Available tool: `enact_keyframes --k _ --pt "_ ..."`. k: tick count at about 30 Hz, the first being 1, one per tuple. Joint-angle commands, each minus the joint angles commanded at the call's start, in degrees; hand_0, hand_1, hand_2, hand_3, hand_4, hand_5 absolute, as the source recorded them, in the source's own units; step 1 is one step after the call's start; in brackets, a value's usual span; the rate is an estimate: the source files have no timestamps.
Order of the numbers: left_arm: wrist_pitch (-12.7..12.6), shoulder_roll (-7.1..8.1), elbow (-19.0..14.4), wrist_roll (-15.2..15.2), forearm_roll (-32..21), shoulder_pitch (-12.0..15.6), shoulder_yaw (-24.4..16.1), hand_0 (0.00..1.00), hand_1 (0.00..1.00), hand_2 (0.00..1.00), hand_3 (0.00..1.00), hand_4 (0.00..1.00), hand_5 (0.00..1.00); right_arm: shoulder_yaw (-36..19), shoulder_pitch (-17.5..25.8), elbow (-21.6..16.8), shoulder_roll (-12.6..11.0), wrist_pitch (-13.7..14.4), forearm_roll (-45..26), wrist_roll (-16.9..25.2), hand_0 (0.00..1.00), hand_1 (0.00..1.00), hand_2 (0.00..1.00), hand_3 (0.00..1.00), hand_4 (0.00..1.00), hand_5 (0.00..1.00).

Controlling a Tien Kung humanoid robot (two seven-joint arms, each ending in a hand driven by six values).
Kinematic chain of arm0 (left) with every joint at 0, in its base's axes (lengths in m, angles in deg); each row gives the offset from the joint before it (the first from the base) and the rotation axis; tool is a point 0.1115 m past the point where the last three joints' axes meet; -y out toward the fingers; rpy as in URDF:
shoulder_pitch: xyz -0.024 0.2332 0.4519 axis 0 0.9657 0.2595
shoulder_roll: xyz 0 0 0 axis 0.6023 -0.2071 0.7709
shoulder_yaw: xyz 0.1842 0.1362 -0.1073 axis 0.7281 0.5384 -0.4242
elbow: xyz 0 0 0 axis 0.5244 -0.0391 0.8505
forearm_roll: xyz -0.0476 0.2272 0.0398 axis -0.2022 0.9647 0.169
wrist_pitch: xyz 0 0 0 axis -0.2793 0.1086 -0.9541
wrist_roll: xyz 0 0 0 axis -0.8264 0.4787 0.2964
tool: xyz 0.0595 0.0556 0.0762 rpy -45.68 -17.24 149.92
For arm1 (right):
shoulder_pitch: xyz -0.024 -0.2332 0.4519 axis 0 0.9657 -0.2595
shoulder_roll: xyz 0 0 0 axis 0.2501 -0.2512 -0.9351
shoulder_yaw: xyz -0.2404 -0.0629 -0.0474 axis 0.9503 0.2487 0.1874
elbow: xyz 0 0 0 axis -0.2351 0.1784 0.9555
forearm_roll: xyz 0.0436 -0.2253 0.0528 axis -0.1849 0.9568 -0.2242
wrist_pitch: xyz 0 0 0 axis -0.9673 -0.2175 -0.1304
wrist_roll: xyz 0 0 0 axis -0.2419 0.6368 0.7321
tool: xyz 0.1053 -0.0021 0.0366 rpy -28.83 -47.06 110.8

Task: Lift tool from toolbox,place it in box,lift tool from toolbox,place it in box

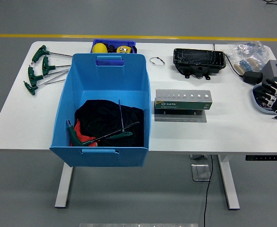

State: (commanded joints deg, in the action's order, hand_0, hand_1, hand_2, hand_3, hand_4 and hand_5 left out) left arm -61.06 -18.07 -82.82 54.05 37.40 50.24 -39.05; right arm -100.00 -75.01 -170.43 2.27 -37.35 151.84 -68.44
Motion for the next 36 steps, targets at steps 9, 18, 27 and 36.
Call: enact_keyframes --k 9,18,27,36 --pt "2.47 -0.23 0.0 -1.57 -8.4 -0.4 7.85 0.643 0.662 0.715 0.799 0.845 0.769 0.46 0.05 0.21 -0.5 -0.49 0.62 -0.23 0.799 0.748 0.83 0.832 0.998 0.91" --pt "3.27 -0.39 0.0 -2.97 -13.83 -0.62 12.85 0.648 0.655 0.724 0.804 0.84 0.77 0.19 0.45 0.36 -0.7 -0.64 0.87 -0.37 0.8 0.747 0.829 0.831 0.998 0.909" --pt "1.99 -1.04 0.0 -4.07 -13.56 -0.37 11.65 0.641 0.662 0.72 0.798 0.838 0.769 0.52 0.64 0.56 -0.77 -1.15 1.31 -0.69 0.798 0.745 0.826 0.828 0.998 0.91" --pt "1.89 -1.28 0.0 -3.97 -13.1 -0.3 10.91 0.638 0.659 0.72 0.799 0.836 0.772 0.74 0.3 0.68 -0.87 -1.59 1.51 -0.9 0.796 0.742 0.821 0.826 0.998 0.91"
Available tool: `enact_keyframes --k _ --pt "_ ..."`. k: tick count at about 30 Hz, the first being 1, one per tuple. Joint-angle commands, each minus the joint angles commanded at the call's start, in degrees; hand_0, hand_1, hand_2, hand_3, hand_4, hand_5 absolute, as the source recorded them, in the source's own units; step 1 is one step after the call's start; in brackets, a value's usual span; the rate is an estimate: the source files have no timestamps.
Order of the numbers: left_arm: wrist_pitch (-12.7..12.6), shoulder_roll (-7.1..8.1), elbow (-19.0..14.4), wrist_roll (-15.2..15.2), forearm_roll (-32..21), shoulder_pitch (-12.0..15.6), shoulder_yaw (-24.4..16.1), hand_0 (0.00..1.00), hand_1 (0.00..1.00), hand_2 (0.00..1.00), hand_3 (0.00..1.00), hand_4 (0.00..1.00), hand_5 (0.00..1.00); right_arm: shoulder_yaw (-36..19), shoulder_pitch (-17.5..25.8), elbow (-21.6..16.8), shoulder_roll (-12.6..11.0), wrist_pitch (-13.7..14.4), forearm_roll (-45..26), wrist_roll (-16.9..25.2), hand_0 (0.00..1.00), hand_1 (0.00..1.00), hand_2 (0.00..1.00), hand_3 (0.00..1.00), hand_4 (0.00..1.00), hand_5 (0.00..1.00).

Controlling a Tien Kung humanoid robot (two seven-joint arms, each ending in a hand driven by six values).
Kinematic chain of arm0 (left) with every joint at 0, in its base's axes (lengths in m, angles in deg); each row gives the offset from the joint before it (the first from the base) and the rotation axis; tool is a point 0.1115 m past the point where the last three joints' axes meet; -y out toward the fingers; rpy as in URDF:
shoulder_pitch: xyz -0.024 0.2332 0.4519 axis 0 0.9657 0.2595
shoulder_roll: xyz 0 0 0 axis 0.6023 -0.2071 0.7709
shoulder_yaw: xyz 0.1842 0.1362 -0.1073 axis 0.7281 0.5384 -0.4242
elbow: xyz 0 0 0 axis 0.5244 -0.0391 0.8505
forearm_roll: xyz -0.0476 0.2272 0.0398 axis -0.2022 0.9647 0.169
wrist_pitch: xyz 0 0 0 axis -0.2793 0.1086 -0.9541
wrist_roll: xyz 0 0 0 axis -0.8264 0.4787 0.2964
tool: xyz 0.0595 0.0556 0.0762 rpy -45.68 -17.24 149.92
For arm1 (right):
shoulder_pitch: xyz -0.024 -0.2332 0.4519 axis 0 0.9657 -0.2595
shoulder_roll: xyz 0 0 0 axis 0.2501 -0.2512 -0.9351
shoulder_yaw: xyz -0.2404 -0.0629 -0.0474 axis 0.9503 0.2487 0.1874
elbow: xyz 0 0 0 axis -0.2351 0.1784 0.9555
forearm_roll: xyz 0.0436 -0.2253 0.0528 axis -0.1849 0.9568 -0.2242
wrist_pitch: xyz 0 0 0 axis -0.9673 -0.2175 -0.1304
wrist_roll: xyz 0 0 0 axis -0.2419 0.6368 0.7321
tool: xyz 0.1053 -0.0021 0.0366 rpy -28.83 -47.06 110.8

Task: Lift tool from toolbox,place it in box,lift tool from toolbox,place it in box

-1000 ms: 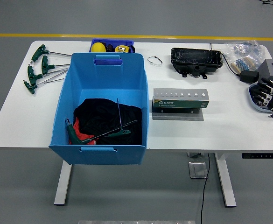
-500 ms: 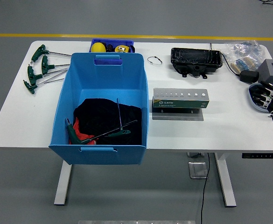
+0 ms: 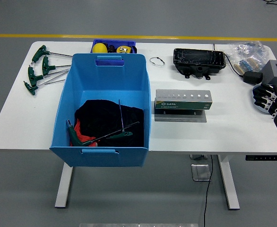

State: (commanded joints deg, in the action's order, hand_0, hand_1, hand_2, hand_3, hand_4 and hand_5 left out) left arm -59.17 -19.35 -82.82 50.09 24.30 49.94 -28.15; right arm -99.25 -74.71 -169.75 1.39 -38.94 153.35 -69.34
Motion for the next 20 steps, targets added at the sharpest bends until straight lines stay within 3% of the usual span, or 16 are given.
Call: enact_keyframes --k 20 --pt "-0.65 -0.53 0.0 -0.55 2.05 0.8 -2.36 0.633 0.627 0.699 0.794 0.833 0.769 0.76 0.02 0.43 0.16 -0.66 0.43 -0.55 0.798 0.74 0.819 0.825 0.998 0.92"
